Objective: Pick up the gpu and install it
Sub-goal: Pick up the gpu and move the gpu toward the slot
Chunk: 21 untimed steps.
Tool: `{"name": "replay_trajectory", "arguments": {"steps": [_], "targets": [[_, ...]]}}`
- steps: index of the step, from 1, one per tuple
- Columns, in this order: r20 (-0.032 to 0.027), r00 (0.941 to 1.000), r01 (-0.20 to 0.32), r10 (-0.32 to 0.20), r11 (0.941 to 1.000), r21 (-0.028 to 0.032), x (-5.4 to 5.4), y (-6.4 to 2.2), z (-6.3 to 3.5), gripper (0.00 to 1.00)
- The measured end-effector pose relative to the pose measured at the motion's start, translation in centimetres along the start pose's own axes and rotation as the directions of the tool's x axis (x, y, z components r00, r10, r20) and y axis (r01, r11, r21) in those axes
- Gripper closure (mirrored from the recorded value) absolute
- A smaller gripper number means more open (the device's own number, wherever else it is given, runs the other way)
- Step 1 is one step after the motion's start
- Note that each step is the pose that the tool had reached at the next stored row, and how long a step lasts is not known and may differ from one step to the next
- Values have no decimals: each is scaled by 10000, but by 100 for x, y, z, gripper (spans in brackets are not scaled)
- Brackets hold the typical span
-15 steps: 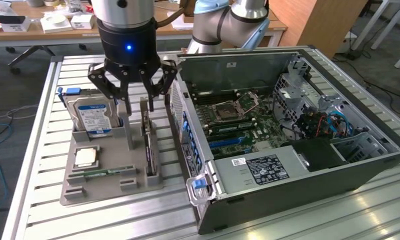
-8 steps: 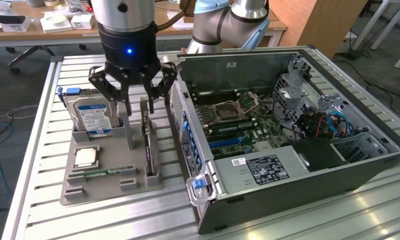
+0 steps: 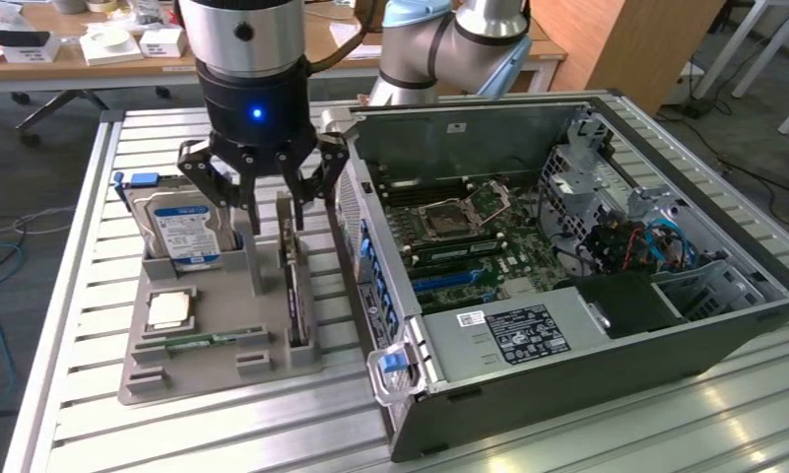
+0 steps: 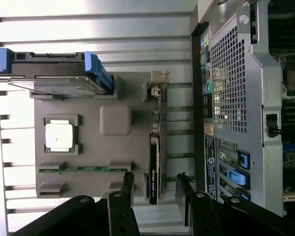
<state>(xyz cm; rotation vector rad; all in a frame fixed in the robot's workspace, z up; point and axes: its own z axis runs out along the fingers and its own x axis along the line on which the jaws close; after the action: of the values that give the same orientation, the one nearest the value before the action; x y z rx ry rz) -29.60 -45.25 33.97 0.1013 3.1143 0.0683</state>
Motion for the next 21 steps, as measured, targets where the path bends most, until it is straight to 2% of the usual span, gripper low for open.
{"name": "replay_trajectory", "arguments": {"steps": [21], "targets": [[-1,10000,-1,1,10000,1,6,-12,254,53]]}}
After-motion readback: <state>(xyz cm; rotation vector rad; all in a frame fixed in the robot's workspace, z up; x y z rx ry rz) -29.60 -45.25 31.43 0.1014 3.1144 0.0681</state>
